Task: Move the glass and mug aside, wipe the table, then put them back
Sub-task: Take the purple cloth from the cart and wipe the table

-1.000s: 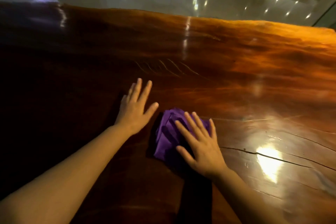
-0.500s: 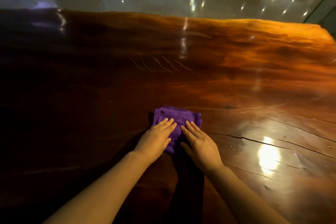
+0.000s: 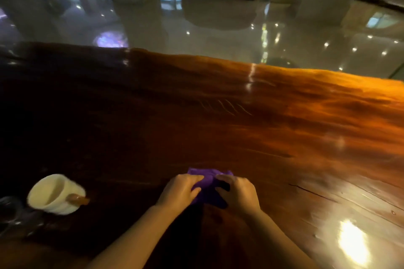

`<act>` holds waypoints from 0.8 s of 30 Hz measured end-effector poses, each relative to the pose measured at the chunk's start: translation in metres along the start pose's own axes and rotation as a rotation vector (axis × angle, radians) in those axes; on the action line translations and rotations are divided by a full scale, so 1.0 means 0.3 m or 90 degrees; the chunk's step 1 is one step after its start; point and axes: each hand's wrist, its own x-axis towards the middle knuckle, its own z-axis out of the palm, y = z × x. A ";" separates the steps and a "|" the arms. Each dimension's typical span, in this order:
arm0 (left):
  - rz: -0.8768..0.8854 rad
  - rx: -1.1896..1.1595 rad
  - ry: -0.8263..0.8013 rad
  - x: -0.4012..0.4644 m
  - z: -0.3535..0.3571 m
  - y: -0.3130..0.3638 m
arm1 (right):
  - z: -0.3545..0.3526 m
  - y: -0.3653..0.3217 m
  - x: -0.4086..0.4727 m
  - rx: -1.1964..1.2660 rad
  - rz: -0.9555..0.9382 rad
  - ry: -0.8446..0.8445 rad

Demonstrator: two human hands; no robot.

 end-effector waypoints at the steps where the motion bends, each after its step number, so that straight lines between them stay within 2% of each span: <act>1: -0.007 -0.005 0.034 -0.036 -0.063 -0.010 | -0.026 -0.064 0.014 0.006 -0.029 0.017; 6: -0.052 0.006 0.192 -0.260 -0.376 -0.093 | -0.127 -0.440 0.064 0.022 -0.198 0.060; 11: -0.109 0.072 0.329 -0.563 -0.636 -0.290 | -0.104 -0.887 0.066 0.017 -0.364 0.097; 17: -0.193 0.137 0.474 -1.006 -0.860 -0.597 | 0.085 -1.439 0.023 0.035 -0.571 0.107; 24: -0.347 0.183 0.590 -1.567 -1.026 -0.994 | 0.409 -2.113 -0.101 0.102 -0.768 0.015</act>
